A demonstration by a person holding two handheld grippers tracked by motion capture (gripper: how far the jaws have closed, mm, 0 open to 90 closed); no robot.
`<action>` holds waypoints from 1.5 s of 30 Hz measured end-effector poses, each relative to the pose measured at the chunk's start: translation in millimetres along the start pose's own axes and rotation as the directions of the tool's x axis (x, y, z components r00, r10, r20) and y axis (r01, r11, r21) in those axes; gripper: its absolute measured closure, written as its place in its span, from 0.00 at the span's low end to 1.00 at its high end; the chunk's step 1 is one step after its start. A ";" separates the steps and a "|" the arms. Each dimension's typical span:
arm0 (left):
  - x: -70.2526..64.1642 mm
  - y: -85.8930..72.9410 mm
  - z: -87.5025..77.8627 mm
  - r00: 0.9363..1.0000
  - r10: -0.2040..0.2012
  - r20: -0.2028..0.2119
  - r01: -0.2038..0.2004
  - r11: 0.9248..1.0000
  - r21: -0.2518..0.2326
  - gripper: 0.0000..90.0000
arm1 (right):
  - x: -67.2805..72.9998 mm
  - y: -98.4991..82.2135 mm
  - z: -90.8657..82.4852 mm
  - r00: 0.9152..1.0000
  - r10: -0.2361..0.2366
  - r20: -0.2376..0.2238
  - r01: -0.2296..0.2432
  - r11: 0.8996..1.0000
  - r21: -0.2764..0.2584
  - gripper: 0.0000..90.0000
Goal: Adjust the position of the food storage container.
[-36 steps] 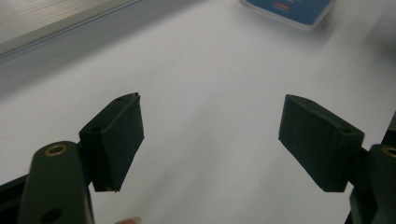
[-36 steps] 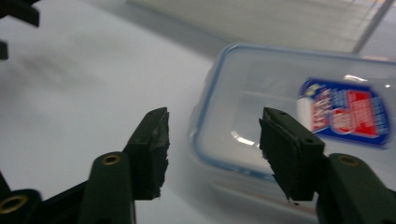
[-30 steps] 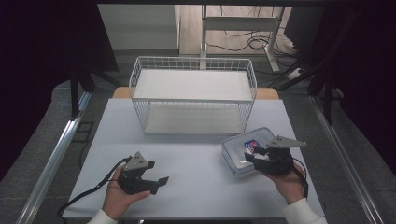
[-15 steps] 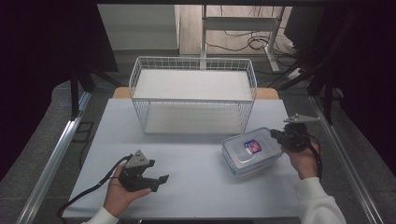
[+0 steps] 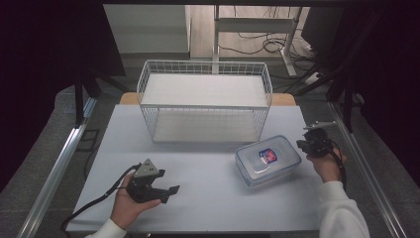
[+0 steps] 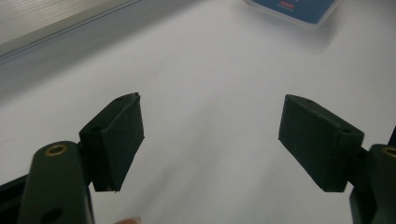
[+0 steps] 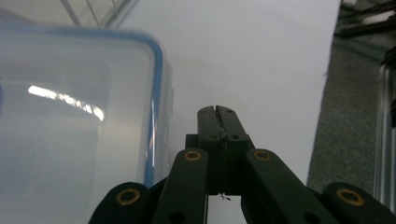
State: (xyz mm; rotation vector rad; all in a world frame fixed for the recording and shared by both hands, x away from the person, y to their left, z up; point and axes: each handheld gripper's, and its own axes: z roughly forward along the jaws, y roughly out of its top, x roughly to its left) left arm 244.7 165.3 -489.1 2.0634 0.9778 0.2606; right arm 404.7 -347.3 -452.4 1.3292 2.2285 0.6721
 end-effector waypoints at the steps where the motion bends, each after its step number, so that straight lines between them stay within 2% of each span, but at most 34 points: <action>1: -0.6 -0.3 -0.5 1.000 0.002 -0.001 -0.002 1.000 0.000 0.24 | -0.9 -3.4 6.5 1.000 -0.013 -0.017 0.013 1.000 0.028 0.98; 4: -1.5 -0.9 -0.7 1.000 0.000 -0.003 0.000 1.000 0.000 0.24 | -0.2 -4.3 9.1 0.999 -0.020 -0.030 0.021 0.999 0.045 0.99; 5: -1.8 -1.2 -0.8 1.000 0.004 -0.005 -0.004 1.000 0.001 0.24 | 2.4 -3.6 9.6 0.998 -0.036 -0.053 0.038 0.998 0.051 0.99; 8: -2.4 -1.9 -0.7 1.000 0.010 -0.007 -0.010 1.000 0.006 0.24 | 5.6 -2.3 8.7 0.998 -0.048 -0.037 0.050 0.997 0.063 0.99; 11: -2.1 -2.2 0.0 1.000 0.011 -0.010 -0.011 1.000 0.012 0.24 | 4.4 -3.0 7.4 0.997 -0.036 -0.066 0.041 0.997 0.072 0.99; 16: -1.1 -1.5 0.2 1.000 0.014 -0.010 -0.013 1.000 0.010 0.24 | 9.1 -2.6 6.1 0.995 -0.053 -0.080 0.060 0.995 0.082 0.99; 17: -0.7 -1.1 -0.1 1.000 0.012 -0.011 -0.012 1.000 0.012 0.24 | 15.1 -1.4 5.3 0.992 -0.073 -0.099 0.082 0.993 0.090 0.99; 20: -0.2 -0.8 -0.4 1.000 0.009 -0.011 -0.009 1.000 0.010 0.24 | 22.6 -0.3 4.8 0.990 -0.092 -0.111 0.103 0.990 0.094 0.99; 21: 0.4 -0.6 -0.6 1.000 0.011 -0.013 -0.011 1.000 0.009 0.24 | 29.9 0.6 4.3 0.986 -0.109 -0.128 0.121 0.988 0.094 0.99; 26: 2.0 -0.3 -1.4 1.000 0.016 -0.016 -0.016 1.000 0.012 0.24 | 43.9 0.4 2.5 0.981 -0.125 -0.151 0.140 0.986 0.094 0.99; 27: 2.4 -0.3 -1.9 1.000 0.017 -0.018 -0.017 1.000 0.012 0.24 | 50.4 -1.7 0.1 0.978 -0.136 -0.159 0.151 0.984 0.091 0.99; 36: 4.4 0.0 -3.7 0.999 0.013 -0.030 -0.013 1.000 0.007 0.24 | 66.6 -2.7 -0.8 0.969 -0.136 -0.206 0.155 0.985 0.078 0.99; 41: 6.4 0.4 -4.3 0.999 0.014 -0.036 -0.013 1.000 0.009 0.24 | 85.6 0.7 -0.2 0.956 -0.174 -0.236 0.196 0.978 0.073 0.99; 45: 7.9 0.1 -5.4 0.999 0.009 -0.038 -0.009 1.000 0.004 0.24 | 93.2 1.8 0.7 0.950 -0.183 -0.252 0.207 0.975 0.074 0.99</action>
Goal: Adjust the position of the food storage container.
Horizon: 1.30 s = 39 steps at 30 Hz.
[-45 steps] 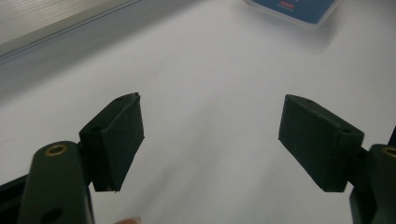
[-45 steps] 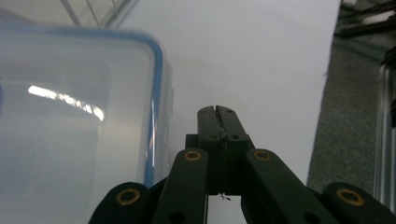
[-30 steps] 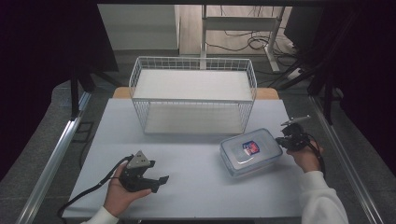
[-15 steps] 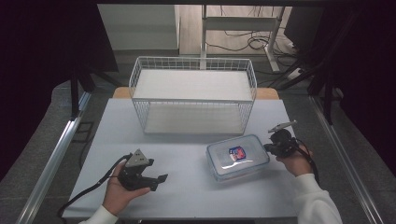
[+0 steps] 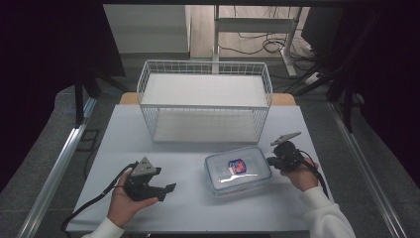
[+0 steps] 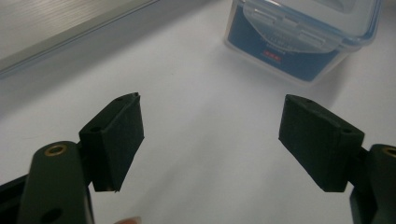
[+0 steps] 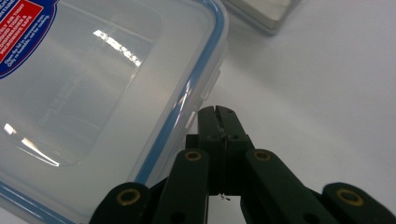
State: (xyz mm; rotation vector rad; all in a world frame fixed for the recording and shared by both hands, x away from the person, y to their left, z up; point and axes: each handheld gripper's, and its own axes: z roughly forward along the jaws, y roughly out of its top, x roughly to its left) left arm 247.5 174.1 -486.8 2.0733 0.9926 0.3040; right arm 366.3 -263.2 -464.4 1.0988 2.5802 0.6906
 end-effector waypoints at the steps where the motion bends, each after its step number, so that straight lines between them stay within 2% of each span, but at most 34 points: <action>1: 0.9 -0.2 -0.6 1.000 -0.004 0.001 0.004 1.000 -0.002 0.24 | 5.0 2.1 1.8 1.000 -0.008 -0.016 0.008 1.000 -0.001 0.99; 5: 5.9 -1.4 -3.2 1.000 -0.021 -0.003 0.021 1.000 -0.011 0.24 | 12.5 5.0 3.8 0.999 -0.016 -0.033 0.016 1.000 -0.002 0.99; 10: 13.2 -2.9 -8.1 0.999 -0.050 -0.011 0.050 0.998 -0.030 0.24 | 27.2 9.3 9.2 0.997 -0.049 -0.067 0.049 0.999 0.006 0.99; 12: 15.0 -3.1 -9.3 0.999 -0.048 -0.022 0.048 0.998 -0.028 0.24 | 34.2 11.2 11.5 0.995 -0.065 -0.081 0.066 0.998 0.007 0.99; 16: 15.9 -2.8 -8.4 0.998 -0.050 -0.022 0.050 0.998 -0.029 0.24 | 49.2 16.5 17.0 0.988 -0.101 -0.121 0.102 0.995 0.007 0.99; 21: 17.4 -2.1 -10.3 0.998 -0.059 -0.020 0.059 0.998 -0.039 0.24 | 61.8 19.4 19.9 0.981 -0.126 -0.145 0.129 0.992 0.013 0.99; 24: 17.3 -1.7 -11.4 0.997 -0.073 -0.019 0.072 0.996 -0.050 0.24 | 72.7 20.9 23.0 0.973 -0.154 -0.170 0.160 0.987 0.018 0.99; 39: 18.3 -1.9 -10.5 0.997 -0.074 -0.021 0.073 0.996 -0.047 0.23 | 87.4 24.4 25.2 0.957 -0.186 -0.221 0.193 0.981 0.008 0.99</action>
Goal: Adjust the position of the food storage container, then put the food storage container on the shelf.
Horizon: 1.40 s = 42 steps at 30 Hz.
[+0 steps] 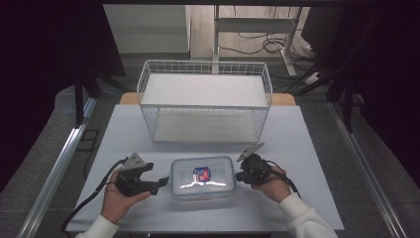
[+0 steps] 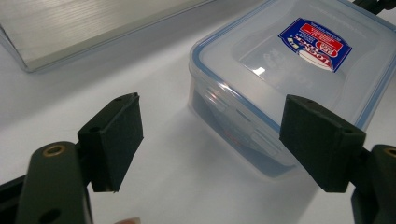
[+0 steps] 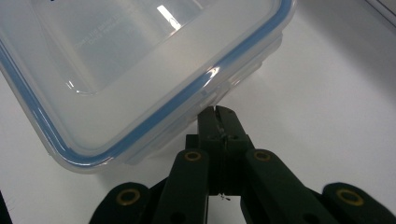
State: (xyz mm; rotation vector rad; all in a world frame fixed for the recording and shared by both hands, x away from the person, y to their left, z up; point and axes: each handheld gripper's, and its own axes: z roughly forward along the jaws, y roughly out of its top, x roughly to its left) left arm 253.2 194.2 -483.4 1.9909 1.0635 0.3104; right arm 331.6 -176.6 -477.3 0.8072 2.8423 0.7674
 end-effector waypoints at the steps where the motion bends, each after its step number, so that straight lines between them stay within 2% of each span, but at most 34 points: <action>1: 0.6 -0.1 0.1 1.000 -0.001 0.000 0.001 1.000 -0.001 0.23 | -0.3 -0.2 -0.2 1.000 0.002 -0.002 -0.002 1.000 -0.001 0.99; 3: 1.4 -0.2 0.2 1.000 -0.005 0.004 0.005 1.000 -0.004 0.23 | -0.9 -0.6 -0.8 1.000 0.002 -0.005 -0.002 1.000 -0.005 0.99; 6: 6.0 -0.7 -0.2 0.999 -0.040 0.019 0.040 0.999 -0.010 0.23 | -4.8 -3.2 -9.4 1.000 0.027 0.002 -0.027 0.999 -0.038 0.99; 7: 7.9 -0.8 -0.7 0.999 -0.047 0.021 0.048 0.999 -0.013 0.23 | -11.8 -9.7 -20.9 0.998 0.064 0.015 -0.062 0.995 -0.081 0.99; 8: 8.6 -1.0 -1.2 0.998 -0.052 0.020 0.052 0.999 -0.016 0.23 | -11.8 -9.7 -20.9 0.998 0.064 0.015 -0.062 0.995 -0.081 0.99; 11: 10.1 -3.1 -2.7 0.998 -0.059 0.020 0.060 0.998 -0.017 0.23 | -20.2 -20.8 -34.8 0.991 0.133 0.021 -0.129 0.981 -0.144 0.99; 12: 10.1 -4.3 -2.9 0.998 -0.059 0.019 0.059 0.998 -0.014 0.23 | -21.5 -24.5 -39.4 0.988 0.153 0.026 -0.147 0.974 -0.170 0.99; 13: 10.2 -5.7 -3.3 0.999 -0.051 0.013 0.051 0.999 -0.006 0.23 | -22.0 -30.6 -48.4 0.981 0.189 0.030 -0.177 0.956 -0.233 0.97; 14: 10.2 -5.7 -3.3 0.999 -0.051 0.013 0.051 0.999 -0.006 0.23 | -22.0 -30.6 -48.4 0.981 0.189 0.030 -0.177 0.956 -0.233 0.97; 15: 9.0 -6.2 -3.8 0.998 -0.055 0.009 0.055 0.998 -0.005 0.23 | -21.5 -32.4 -51.0 0.979 0.202 0.029 -0.188 0.947 -0.260 0.93; 16: 8.1 -6.4 -4.5 0.998 -0.057 0.012 0.057 0.998 -0.007 0.23 | -19.1 -35.5 -54.0 0.975 0.219 0.023 -0.202 0.932 -0.301 0.86; 17: 6.9 -6.6 -5.4 0.998 -0.057 0.015 0.057 0.998 -0.010 0.23 | -16.6 -37.9 -54.8 0.973 0.228 0.021 -0.209 0.921 -0.330 0.75; 18: 6.3 -6.8 -6.3 0.998 -0.054 0.017 0.054 0.998 -0.010 0.23 | -13.4 -40.0 -54.3 0.970 0.243 0.020 -0.221 0.909 -0.353 0.61; 19: 5.5 -7.0 -7.5 0.998 -0.057 0.016 0.057 0.998 -0.011 0.23 | -8.9 -44.2 -51.0 0.959 0.281 0.026 -0.251 0.892 -0.377 0.44; 20: 5.0 -6.7 -8.1 0.997 -0.069 0.021 0.069 0.997 -0.015 0.23 | -7.9 -45.7 -49.7 0.956 0.292 0.022 -0.262 0.886 -0.383 0.39; 21: 5.0 -6.7 -8.1 0.997 -0.069 0.021 0.069 0.997 -0.015 0.23 | -7.1 -48.0 -47.9 0.950 0.313 0.003 -0.288 0.875 -0.389 0.35; 22: 5.0 -6.5 -8.3 0.997 -0.074 0.027 0.075 0.997 -0.018 0.23 | -7.1 -48.0 -47.9 0.950 0.313 0.003 -0.288 0.875 -0.389 0.35; 25: 3.7 -6.3 -8.0 0.995 -0.086 0.040 0.087 0.996 -0.021 0.23 | -7.9 -50.8 -45.5 0.934 0.350 -0.066 -0.346 0.848 -0.402 0.28; 28: 3.7 -5.4 -6.5 0.994 -0.096 0.052 0.098 0.995 -0.020 0.23 | -6.3 -50.7 -46.7 0.927 0.360 -0.102 -0.369 0.831 -0.417 0.24; 30: 4.5 -4.8 -4.7 0.992 -0.104 0.066 0.106 0.994 -0.020 0.23 | -5.7 -50.9 -46.0 0.927 0.358 -0.115 -0.372 0.829 -0.419 0.23; 31: 4.1 -5.4 -3.4 0.993 -0.100 0.066 0.101 0.995 -0.012 0.22 | -6.8 -50.2 -44.1 0.923 0.361 -0.136 -0.384 0.821 -0.422 0.22; 32: 4.1 -5.4 -3.4 0.993 -0.100 0.066 0.101 0.995 -0.012 0.22 | -6.8 -50.2 -44.1 0.923 0.361 -0.136 -0.384 0.821 -0.422 0.22; 33: 3.7 -5.7 -3.3 0.993 -0.098 0.066 0.099 0.995 -0.010 0.22 | -8.2 -49.0 -42.0 0.917 0.366 -0.160 -0.398 0.812 -0.426 0.22; 34: 3.5 -5.7 -3.3 0.993 -0.099 0.068 0.100 0.995 -0.010 0.22 | -8.2 -49.0 -42.0 0.917 0.366 -0.160 -0.398 0.812 -0.426 0.22; 35: 3.8 -5.1 -3.4 0.992 -0.105 0.076 0.107 0.994 -0.014 0.22 | -8.8 -47.8 -39.3 0.907 0.374 -0.193 -0.421 0.801 -0.426 0.22; 38: 6.7 -1.8 -1.4 0.982 -0.150 0.113 0.154 0.988 -0.029 0.22 | -7.9 -47.9 -37.5 0.903 0.370 -0.216 -0.428 0.799 -0.422 0.21; 39: 8.1 -0.8 1.2 0.977 -0.168 0.132 0.173 0.984 -0.031 0.22 | -6.6 -47.9 -36.8 0.909 0.359 -0.212 -0.416 0.807 -0.419 0.21; 42: 8.1 -1.2 4.2 0.977 -0.163 0.134 0.167 0.986 -0.020 0.21 | -6.4 -46.7 -36.3 0.908 0.362 -0.210 -0.418 0.804 -0.423 0.21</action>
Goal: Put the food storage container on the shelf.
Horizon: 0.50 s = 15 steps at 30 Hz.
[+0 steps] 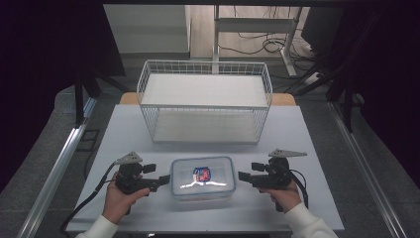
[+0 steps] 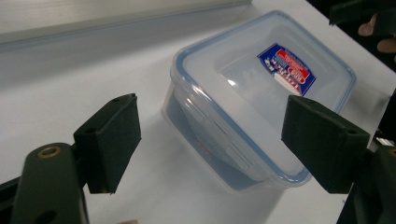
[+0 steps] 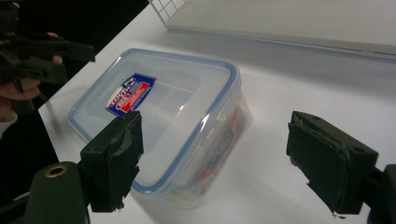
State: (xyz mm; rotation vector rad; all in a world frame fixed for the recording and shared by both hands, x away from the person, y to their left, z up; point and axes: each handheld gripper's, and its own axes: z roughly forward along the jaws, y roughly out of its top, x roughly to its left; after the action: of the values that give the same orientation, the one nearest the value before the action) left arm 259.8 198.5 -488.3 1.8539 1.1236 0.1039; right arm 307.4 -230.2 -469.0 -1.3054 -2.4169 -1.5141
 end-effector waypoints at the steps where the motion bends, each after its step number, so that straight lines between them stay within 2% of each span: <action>1: 0.0 -0.9 2.8 1.000 0.007 0.004 -0.007 1.000 0.017 0.21 | -0.6 0.7 0.9 1.000 0.005 -0.005 -0.005 1.000 -0.001 0.21; 2: 0.1 -1.0 4.5 1.000 0.006 0.014 -0.007 1.000 0.024 0.21 | -1.9 1.6 3.3 1.000 0.019 -0.012 -0.019 1.000 -0.001 0.21; 3: 0.6 0.0 6.8 0.999 -0.010 0.041 0.009 1.000 0.023 0.21 | -3.4 1.3 6.9 0.999 0.032 -0.019 -0.032 0.999 0.007 0.21; 4: 0.6 0.0 6.8 0.999 -0.010 0.041 0.009 1.000 0.023 0.21 | -3.4 1.3 6.9 0.999 0.032 -0.019 -0.032 0.999 0.007 0.21; 6: 2.2 1.5 10.2 0.996 -0.046 0.080 0.045 0.999 0.020 0.21 | -3.4 0.2 10.5 0.999 0.039 -0.025 -0.039 0.999 0.017 0.22; 8: 3.0 1.1 13.7 0.995 -0.057 0.084 0.055 0.998 0.029 0.21 | -1.1 -1.2 15.2 0.998 0.036 -0.044 -0.035 0.999 0.033 0.23; 12: 1.6 -0.7 17.8 0.993 -0.074 0.097 0.070 0.996 0.049 0.21 | 0.3 -2.6 21.0 0.998 0.029 -0.053 -0.026 0.998 0.057 0.23; 14: 2.7 -0.5 19.9 0.987 -0.106 0.120 0.100 0.993 0.056 0.20 | 0.5 -4.0 24.8 0.998 0.029 -0.056 -0.025 0.997 0.069 0.23; 15: 4.0 0.1 23.0 0.978 -0.147 0.145 0.139 0.988 0.062 0.20 | 1.3 -4.8 26.4 0.998 0.036 -0.059 -0.032 0.997 0.072 0.23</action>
State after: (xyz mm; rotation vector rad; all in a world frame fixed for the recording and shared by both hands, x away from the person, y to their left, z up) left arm 273.4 186.1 -502.5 1.7878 1.1602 -0.1457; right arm 313.9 -210.6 -486.0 -1.2622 -2.3763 -1.4244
